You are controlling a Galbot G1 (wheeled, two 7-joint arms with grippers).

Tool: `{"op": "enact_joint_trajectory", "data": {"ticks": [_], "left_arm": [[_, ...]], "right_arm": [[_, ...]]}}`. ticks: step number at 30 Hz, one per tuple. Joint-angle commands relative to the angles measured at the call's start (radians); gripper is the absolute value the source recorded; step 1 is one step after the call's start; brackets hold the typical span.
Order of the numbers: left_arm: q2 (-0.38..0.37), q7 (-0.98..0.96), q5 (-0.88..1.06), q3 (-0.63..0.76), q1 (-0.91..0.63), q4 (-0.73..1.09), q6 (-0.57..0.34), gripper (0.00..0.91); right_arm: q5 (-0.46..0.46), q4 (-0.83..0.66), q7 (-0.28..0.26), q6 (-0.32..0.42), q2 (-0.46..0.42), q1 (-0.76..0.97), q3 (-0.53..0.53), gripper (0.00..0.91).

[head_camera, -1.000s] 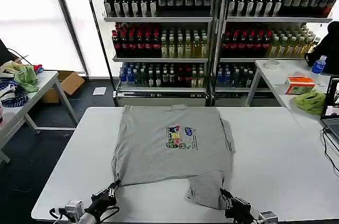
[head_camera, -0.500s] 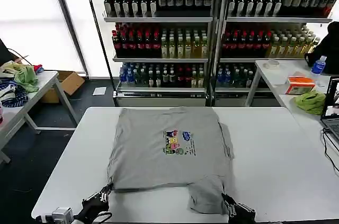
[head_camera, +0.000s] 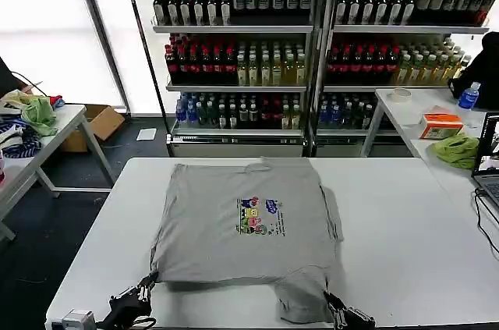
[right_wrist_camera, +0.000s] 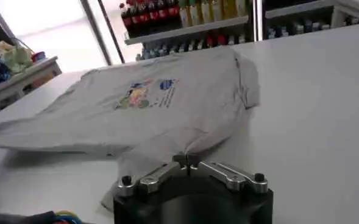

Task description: Fold and organize the clothes.

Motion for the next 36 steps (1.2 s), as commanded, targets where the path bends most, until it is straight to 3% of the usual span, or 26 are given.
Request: {"op": "enact_joint_trajectory", "data": {"ticks": [1,14,27,36], "left_arm": [[0.038,0.000,-0.022,0.006,-0.121,0.018,0.028,0.010],[0.125,-0.002,-0.118,0.026,-0.266,0.123,0.028,0.010],[0.212,0.004,-0.223,0.086,-0.474,0.307,0.028,0.010],[0.205,0.021,-0.218,0.147,-0.582,0.440,0.025,0.000]], "right_arm": [[0.007,-0.027,0.025,0.024,0.029,0.140,-0.039,0.000],[0.026,-0.100,0.053,0.036,0.052,0.348,-0.062,0.000],[0.015,-0.325,0.080,0.009,0.080,0.654,-0.164,0.000],[-0.055,-0.490,0.061,-0.013,0.081,0.781,-0.227,0.000]]}}
